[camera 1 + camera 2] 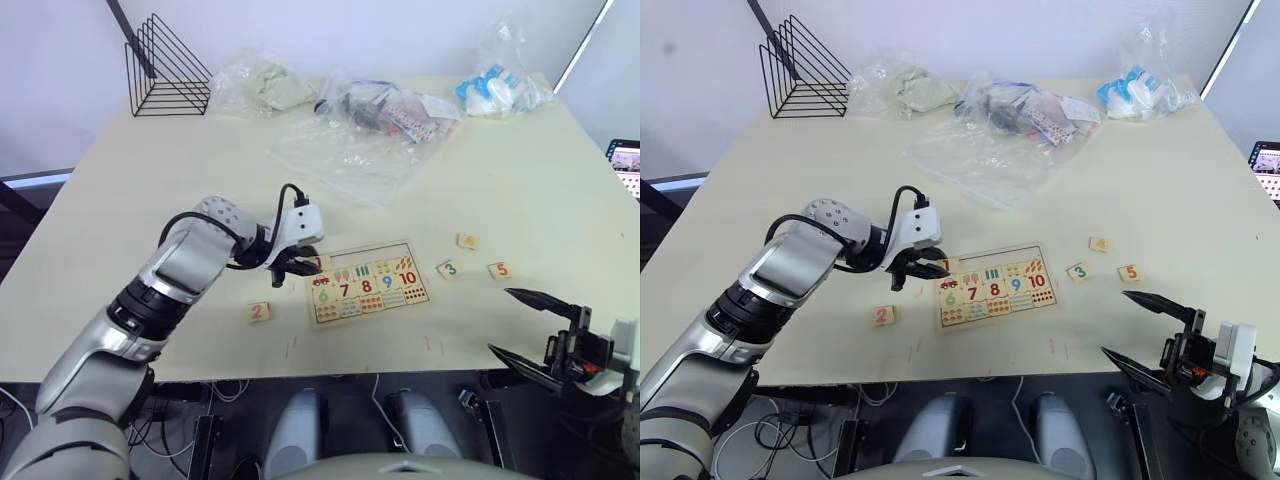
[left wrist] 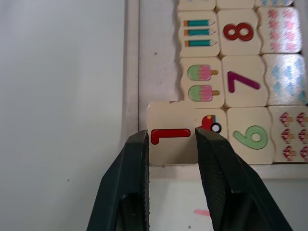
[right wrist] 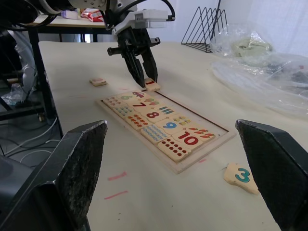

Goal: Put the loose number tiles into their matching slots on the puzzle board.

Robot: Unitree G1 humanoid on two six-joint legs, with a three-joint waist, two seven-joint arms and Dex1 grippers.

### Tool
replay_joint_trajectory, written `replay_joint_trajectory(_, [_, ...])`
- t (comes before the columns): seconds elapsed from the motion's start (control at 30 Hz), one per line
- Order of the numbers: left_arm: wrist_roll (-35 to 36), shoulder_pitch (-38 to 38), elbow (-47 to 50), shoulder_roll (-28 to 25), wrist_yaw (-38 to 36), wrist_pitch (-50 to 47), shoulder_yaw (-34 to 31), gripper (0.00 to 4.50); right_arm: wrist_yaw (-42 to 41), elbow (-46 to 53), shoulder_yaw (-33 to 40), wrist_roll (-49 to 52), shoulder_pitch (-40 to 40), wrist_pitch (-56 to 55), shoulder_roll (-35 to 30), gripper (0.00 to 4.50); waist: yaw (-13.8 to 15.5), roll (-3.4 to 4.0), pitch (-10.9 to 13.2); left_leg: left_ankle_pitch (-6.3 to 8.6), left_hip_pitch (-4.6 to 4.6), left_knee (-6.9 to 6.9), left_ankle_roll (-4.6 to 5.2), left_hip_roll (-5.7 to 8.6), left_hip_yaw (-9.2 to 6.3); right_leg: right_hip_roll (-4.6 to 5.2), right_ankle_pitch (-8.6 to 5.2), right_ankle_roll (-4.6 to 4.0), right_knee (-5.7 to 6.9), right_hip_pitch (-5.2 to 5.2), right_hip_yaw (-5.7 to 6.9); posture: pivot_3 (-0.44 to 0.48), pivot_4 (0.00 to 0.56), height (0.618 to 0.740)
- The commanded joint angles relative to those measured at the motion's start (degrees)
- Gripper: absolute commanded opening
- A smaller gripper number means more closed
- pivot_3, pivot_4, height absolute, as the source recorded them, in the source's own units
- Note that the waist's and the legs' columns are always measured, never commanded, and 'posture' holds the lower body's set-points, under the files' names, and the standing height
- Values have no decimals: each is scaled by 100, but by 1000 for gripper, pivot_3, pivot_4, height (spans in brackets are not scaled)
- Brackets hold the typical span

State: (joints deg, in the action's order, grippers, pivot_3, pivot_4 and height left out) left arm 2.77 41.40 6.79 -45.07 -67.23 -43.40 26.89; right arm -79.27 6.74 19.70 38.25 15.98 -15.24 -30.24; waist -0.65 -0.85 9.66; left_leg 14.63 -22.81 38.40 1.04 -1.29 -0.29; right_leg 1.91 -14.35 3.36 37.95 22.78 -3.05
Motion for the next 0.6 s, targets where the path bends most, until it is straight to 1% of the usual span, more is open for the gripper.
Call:
replay_joint_trajectory(0.03, [-39,80,134,6,25,-30,-80,935,35,187,69,63,25,-56,-61,4500,0,0,0,0,0,0,0,0,0,0,0,0,0,0,0,0,150,740])
replay_joint_trajectory(0.6, [-167,254,-78,25,-14,65,-71,935,60,196,100,71,46,-59,-94,4500,1,0,0,0,0,0,0,0,1,0,0,0,0,0,0,0,150,740])
